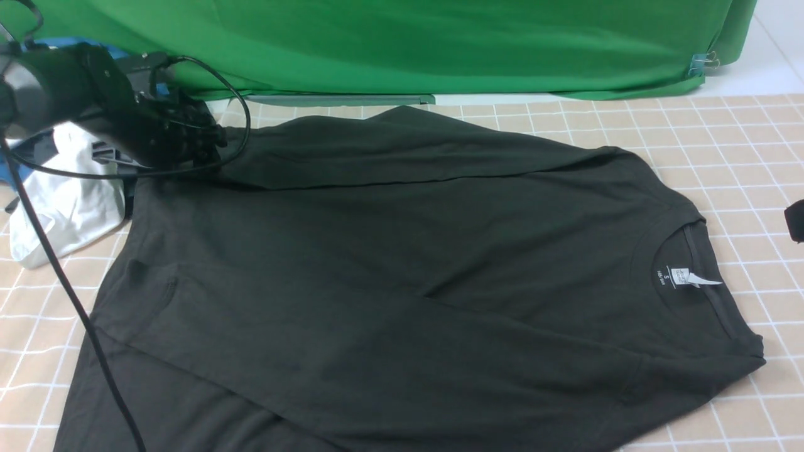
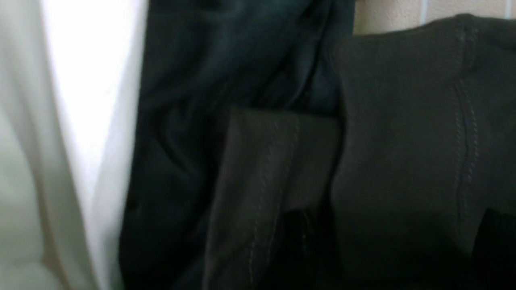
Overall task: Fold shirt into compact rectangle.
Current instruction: 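Grab the top left corner of the dark shirt with the left gripper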
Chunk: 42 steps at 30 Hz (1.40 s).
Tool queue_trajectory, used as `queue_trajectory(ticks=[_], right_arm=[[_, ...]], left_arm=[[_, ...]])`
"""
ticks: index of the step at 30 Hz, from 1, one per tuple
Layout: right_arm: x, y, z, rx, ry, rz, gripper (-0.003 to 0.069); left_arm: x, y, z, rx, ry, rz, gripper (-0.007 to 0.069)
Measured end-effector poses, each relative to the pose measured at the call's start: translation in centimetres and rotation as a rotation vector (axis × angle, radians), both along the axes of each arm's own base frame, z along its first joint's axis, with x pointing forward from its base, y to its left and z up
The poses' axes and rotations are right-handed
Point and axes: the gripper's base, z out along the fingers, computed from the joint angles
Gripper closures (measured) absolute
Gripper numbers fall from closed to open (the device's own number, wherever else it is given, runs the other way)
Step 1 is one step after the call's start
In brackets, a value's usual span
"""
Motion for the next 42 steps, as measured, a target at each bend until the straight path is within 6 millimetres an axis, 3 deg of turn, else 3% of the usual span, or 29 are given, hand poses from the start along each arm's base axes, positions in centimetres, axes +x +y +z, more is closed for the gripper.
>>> queue_trajectory(ticks=[5,10,13,15,19,25,29,33,37,40,42], right_arm=[[0.0,0.0,0.0,0.003,0.001,-0.003,0.0614],[0.0,0.0,0.0,0.006,0.002,-0.006,0.0614],[0.0,0.0,0.0,0.007,0.002,-0.006,0.0614],[0.0,0.0,0.0,0.007,0.002,-0.007,0.0614],[0.0,0.0,0.0,0.010,0.003,-0.008,0.0612],[0.0,0.0,0.0,0.010,0.005,-0.007,0.0608],[-0.1,0.0,0.0,0.010,0.011,-0.005,0.0604],[-0.2,0.1,-0.1,0.009,0.027,0.002,0.0601],[-0.5,0.1,-0.3,0.007,0.062,0.015,0.0599],[-0.6,0.1,-0.3,0.007,0.077,0.020,0.0599],[-0.7,0.1,-0.3,0.007,0.083,0.023,0.0599]], left_arm=[[0.5,0.0,-1.3,-0.006,-0.010,0.003,0.0106],[0.6,0.0,-1.4,0.020,-0.019,-0.045,0.0288],[0.5,-0.1,-1.3,0.015,-0.015,-0.059,0.0524],[0.4,-0.1,-0.8,0.019,-0.016,-0.070,0.0579],[0.0,-0.2,0.7,0.016,-0.017,-0.079,0.0587],[-1.4,-0.5,5.3,0.014,-0.032,-0.107,0.0587],[-1.9,-0.6,7.2,0.017,-0.066,-0.109,0.0587],[-1.7,-0.5,7.1,0.023,-0.085,-0.104,0.0587],[-1.1,-0.4,5.7,0.031,-0.089,-0.095,0.0578],[-0.7,-0.3,4.0,0.028,-0.060,-0.094,0.0526],[-0.5,-0.4,2.7,0.012,-0.033,-0.088,0.0449]])
